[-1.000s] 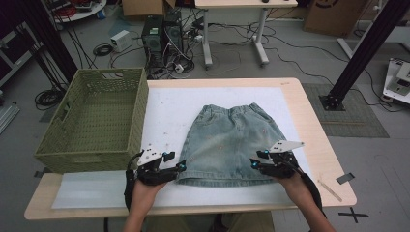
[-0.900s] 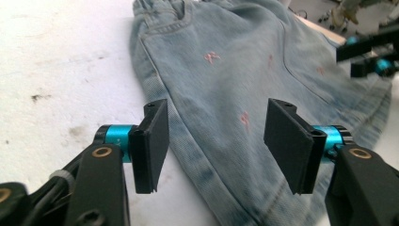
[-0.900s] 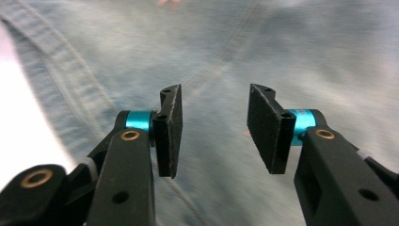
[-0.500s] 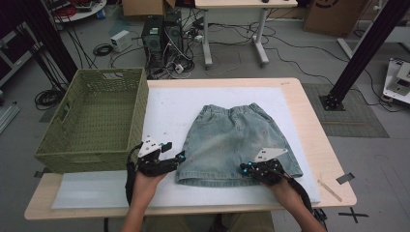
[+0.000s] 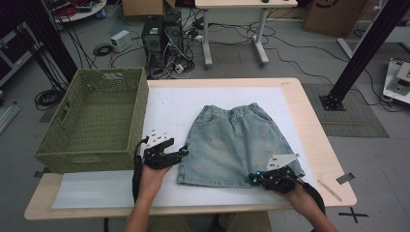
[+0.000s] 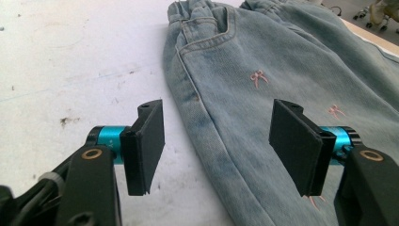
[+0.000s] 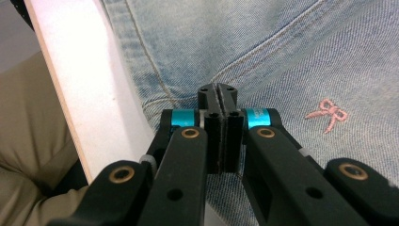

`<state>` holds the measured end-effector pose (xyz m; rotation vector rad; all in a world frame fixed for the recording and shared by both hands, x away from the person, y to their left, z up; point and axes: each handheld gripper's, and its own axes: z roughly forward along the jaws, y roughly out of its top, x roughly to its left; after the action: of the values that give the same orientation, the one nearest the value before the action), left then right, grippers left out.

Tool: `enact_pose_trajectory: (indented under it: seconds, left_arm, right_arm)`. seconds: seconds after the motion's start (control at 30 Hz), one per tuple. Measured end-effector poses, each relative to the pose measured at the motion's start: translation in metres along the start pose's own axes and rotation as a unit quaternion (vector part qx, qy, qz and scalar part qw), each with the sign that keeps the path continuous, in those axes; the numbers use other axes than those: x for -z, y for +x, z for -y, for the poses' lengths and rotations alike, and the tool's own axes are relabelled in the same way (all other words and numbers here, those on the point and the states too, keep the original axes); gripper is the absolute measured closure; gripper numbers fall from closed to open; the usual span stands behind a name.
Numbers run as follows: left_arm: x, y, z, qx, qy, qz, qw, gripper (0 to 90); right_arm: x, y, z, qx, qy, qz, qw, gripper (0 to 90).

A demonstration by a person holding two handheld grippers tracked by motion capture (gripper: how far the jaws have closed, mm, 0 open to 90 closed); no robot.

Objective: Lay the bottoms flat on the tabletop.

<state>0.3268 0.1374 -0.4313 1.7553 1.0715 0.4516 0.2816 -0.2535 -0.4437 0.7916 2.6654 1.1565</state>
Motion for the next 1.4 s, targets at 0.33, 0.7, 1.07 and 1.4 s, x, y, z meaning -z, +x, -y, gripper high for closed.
enact_pose_trajectory:
  seconds: [0.33, 0.7, 1.07, 1.4]
  left_arm:
    - [-0.017, -0.001, -0.016, -0.013, 0.0, -0.005, 0.9999, 36.2]
    - [-0.049, 0.006, -0.021, -0.013, 0.02, -0.002, 0.9997, 31.8]
    - [-0.071, 0.002, -0.013, -0.022, 0.106, -0.01, 0.994, 39.7]
    - [-0.062, 0.0, -0.009, -0.014, 0.095, 0.003, 0.9954, 83.8]
  right_arm:
    - [0.034, -0.038, 0.001, -0.101, -0.075, 0.128, 0.9837, 53.1]
    - [0.04, -0.084, 0.015, -0.144, -0.04, 0.198, 0.9686, 50.8]
    - [0.028, -0.1, 0.014, -0.155, -0.005, 0.218, 0.9637, 50.1]
    - [0.034, -0.102, 0.021, -0.156, 0.005, 0.242, 0.9578, 88.9]
